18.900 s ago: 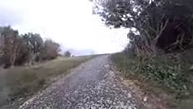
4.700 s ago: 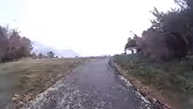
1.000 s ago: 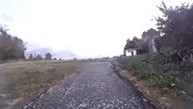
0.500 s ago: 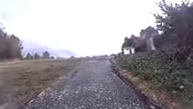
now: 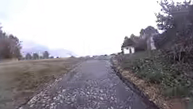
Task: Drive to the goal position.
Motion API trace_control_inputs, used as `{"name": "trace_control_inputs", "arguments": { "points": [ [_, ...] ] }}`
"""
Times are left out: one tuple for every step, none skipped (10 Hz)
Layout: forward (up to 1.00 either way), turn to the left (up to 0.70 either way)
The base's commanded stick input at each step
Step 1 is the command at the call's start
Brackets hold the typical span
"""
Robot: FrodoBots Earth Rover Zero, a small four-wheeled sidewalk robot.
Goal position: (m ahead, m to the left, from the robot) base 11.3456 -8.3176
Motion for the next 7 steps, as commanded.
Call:
{"name": "trace_control_inputs", "arguments": {
  "points": [
    [0.60, 0.00],
    [0.60, 0.00],
    [0.60, 0.00],
    [0.60, 0.00],
    [0.60, 0.00],
    [0.60, 0.00],
    [0.60, 0.00]
  ]
}}
